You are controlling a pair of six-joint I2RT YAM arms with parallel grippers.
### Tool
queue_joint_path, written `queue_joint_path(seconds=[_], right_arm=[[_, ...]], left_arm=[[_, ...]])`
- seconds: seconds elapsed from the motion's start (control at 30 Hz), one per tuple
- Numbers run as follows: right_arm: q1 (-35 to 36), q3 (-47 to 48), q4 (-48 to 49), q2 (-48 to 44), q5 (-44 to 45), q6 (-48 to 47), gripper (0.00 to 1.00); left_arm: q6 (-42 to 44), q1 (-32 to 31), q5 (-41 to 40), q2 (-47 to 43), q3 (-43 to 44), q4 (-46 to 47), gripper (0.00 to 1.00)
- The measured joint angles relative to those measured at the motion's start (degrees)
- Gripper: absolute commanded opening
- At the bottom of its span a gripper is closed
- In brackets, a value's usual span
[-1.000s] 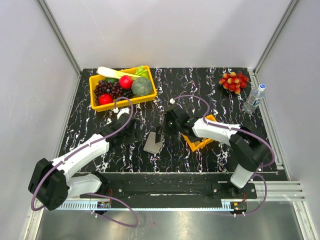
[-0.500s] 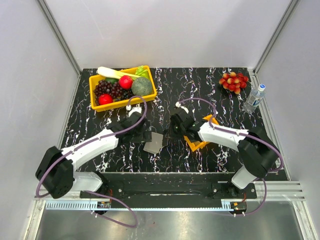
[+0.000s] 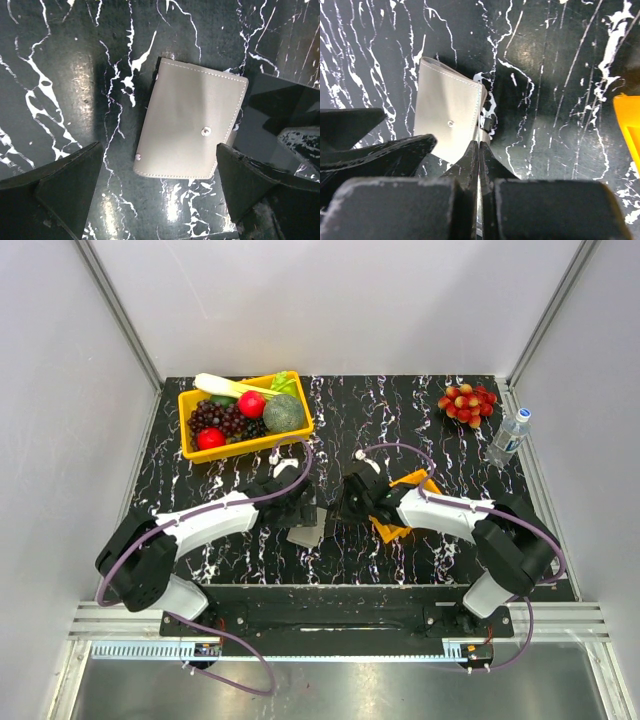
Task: Put the credit cards into the card holder
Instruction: Open the card holder at the center of the board.
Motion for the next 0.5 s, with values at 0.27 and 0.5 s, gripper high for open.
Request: queue_joint_path(seconds=[0.27,0.5], right_arm=[[-2.12,-2.69,4.85,0.04,-4.61,3.32,0.00],[-3.52,-5.95,7.98,0.04,-7.06,5.60,0.00]], left_arm=[[-2.29,4.07,7.37,-0.17,-6.86,7.37,0.99],[-3.67,7.26,11.37,-5.11,-11.28,12.41,0.99]])
